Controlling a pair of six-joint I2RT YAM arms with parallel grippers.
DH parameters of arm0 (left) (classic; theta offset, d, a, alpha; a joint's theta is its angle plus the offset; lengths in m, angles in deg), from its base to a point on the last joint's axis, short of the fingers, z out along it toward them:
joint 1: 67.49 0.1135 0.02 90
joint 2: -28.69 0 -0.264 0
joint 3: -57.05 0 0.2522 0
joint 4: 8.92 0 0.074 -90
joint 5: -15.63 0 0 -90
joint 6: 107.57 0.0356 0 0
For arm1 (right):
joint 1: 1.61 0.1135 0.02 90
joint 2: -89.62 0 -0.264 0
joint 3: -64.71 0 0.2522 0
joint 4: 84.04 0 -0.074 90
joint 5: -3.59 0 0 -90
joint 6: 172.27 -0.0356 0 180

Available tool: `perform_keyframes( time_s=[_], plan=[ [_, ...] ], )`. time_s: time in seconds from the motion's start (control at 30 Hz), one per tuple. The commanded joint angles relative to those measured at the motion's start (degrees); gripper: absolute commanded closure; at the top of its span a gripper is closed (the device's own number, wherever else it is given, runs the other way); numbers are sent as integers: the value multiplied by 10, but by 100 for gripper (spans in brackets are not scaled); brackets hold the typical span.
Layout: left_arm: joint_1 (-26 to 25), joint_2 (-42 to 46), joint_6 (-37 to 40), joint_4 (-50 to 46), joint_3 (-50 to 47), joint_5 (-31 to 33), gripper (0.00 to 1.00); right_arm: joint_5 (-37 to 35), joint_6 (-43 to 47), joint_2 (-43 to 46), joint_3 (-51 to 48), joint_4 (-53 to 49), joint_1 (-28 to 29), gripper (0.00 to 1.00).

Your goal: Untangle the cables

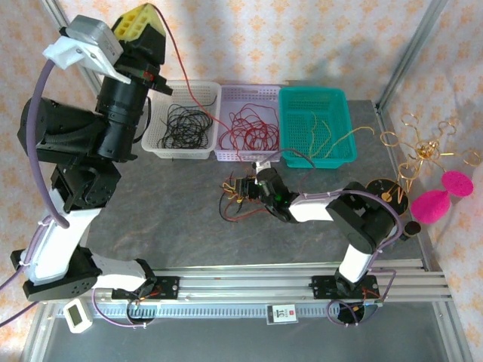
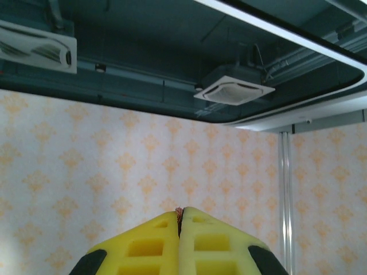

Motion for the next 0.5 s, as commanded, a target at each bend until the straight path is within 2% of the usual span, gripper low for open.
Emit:
perform_keyframes(
  time_s=[0.0,0.1,0.3,0.47],
  plan=[
    [-2,-17,36,45,28,-11,100,-22,-6,38,-13,-16,1,35],
    [-2,-30,48,56,37,5,100,-24,1,75,-19,-20,1,31],
    [-2,-63,67,70,51,30,100,-10,55,204,-39,-38,1,21],
    [-2,-69,60,47,49,20,100,65,157,309,-31,-109,1,13]
  ],
)
